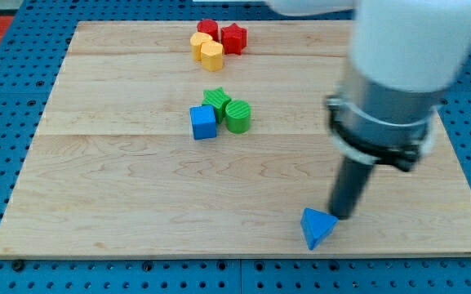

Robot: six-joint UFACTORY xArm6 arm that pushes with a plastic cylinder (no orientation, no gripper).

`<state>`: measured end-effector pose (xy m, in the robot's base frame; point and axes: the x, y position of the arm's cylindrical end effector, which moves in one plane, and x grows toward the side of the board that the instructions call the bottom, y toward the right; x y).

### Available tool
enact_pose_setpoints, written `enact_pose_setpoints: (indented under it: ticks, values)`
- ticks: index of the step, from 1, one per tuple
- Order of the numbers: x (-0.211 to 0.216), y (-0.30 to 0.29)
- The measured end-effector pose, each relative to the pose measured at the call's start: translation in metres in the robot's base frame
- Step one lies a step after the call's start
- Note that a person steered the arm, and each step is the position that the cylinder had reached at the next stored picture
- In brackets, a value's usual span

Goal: Move the blue triangle towards center left

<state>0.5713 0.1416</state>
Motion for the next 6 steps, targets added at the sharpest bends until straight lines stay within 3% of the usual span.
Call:
enact_pose_setpoints:
  ticks: [1, 2, 4, 5, 6]
  values:
    - [0.031, 0.035]
    - [0.038, -0.029]
    - [-0.078, -0.191]
    - [-0.041, -0.197]
    - [-0.017, -0.257]
